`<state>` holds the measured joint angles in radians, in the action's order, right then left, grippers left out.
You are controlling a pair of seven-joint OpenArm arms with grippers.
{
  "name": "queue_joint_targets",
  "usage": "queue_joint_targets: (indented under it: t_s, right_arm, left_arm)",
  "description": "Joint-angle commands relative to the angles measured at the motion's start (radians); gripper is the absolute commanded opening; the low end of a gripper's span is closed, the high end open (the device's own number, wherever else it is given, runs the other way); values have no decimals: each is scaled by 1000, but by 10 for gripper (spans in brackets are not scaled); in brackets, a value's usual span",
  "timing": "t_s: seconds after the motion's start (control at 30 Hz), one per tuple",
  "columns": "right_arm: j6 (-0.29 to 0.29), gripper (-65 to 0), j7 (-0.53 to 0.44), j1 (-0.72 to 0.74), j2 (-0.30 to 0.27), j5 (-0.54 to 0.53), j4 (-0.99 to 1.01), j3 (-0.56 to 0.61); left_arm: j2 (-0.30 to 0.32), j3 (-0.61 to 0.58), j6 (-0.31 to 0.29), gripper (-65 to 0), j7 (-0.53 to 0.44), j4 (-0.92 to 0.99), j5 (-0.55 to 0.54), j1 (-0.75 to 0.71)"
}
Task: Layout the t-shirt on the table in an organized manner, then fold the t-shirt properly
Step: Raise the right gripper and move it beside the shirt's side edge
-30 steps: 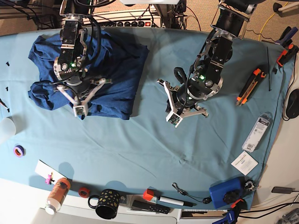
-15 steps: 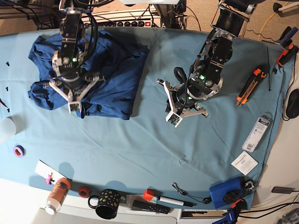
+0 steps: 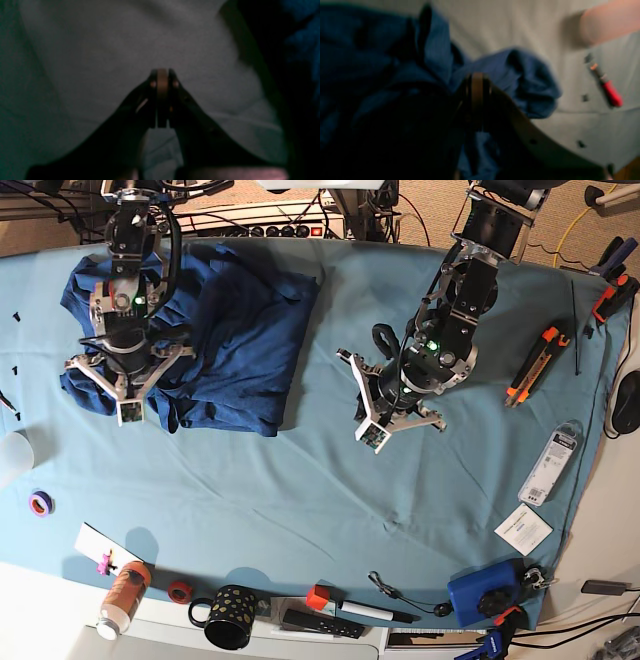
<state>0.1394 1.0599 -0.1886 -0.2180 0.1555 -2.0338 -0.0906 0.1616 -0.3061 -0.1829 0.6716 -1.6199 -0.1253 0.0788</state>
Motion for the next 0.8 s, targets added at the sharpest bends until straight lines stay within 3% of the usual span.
queue_joint_targets:
  t_s: [0.0, 0.13, 0.23, 0.33, 0.37, 0.4, 0.57, 0.67, 0.77]
  right_arm:
    - [-5, -650, -22, 11, -18, 15, -39, -6]
    - [-5, -650, -34, 12, -38, 27, -92, -68]
    - [6, -642, -33, 12, -46, -30, -93, -190]
    - [85, -372, -31, 12, -46, -145, -92, -359]
    - [120, -318, -36, 12, -46, -192, -92, -421]
    - [147, -305, -43, 12, -46, -246, -92, -485]
    - [274, -298, 5, 12, -57, -632, -70, -780]
    - [340, -298, 78, 12, -89, -861, 27, -893]
    - [404, -298, 141, 12, -127, -1026, 179, -942]
  left_arm:
    - [0, 3, -1, -650, -26, -15, -10, 18]
    - [0, 3, -1, -650, -26, -15, -10, 18]
    - [4, 3, -1, -650, -26, -12, -10, 16]
    - [8, 3, -1, -650, -26, -3, -10, 15]
    - [8, 3, -1, -650, -26, 5, -10, 15]
    - [8, 3, -1, -650, -26, 14, -10, 15]
    - [8, 3, -1, -650, -34, 57, -10, 15]
    - [7, 3, -1, -650, -47, 62, -10, 16]
    - [7, 3, -1, -650, -53, 62, -16, 16]
